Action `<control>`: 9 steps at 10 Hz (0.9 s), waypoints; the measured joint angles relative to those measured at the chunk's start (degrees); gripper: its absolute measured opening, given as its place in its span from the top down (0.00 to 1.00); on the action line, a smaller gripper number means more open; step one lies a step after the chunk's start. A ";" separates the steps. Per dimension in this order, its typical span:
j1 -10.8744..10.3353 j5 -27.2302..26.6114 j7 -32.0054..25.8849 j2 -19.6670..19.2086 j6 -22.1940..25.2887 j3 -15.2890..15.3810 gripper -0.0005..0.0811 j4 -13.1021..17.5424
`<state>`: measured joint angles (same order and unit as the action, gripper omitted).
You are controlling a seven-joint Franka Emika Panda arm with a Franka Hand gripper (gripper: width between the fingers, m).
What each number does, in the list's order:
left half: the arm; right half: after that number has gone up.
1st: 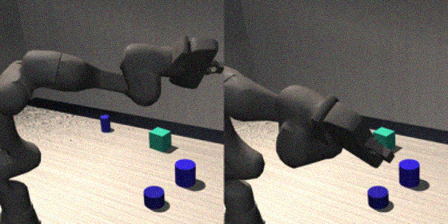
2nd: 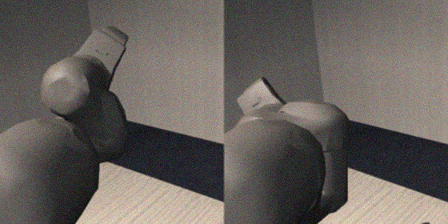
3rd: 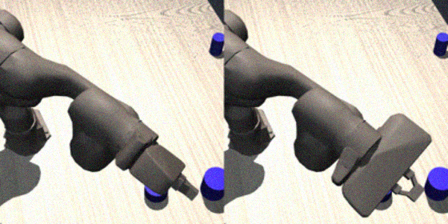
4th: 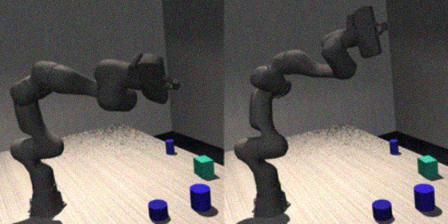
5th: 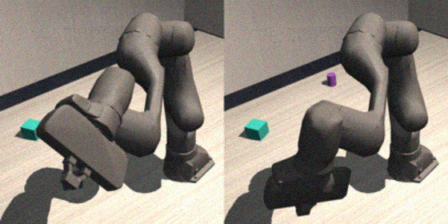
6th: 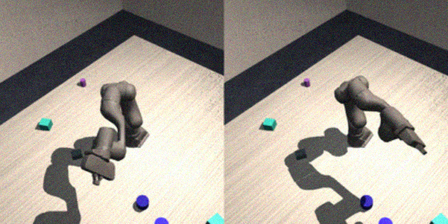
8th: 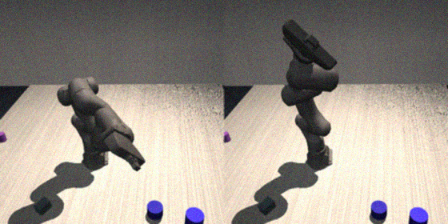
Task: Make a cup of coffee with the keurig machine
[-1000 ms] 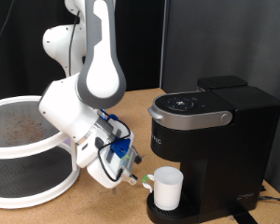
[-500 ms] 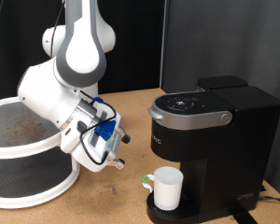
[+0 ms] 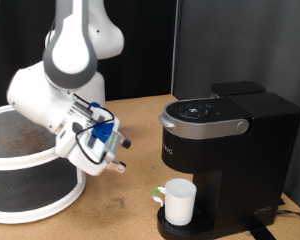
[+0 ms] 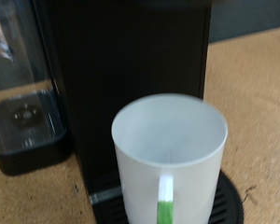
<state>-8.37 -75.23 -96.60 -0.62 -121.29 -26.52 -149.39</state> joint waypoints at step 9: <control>4.45 7.19 9.72 11.37 7.70 -3.81 0.01 0.08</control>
<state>-3.91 -68.04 -86.88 10.75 -113.60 -30.33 -149.31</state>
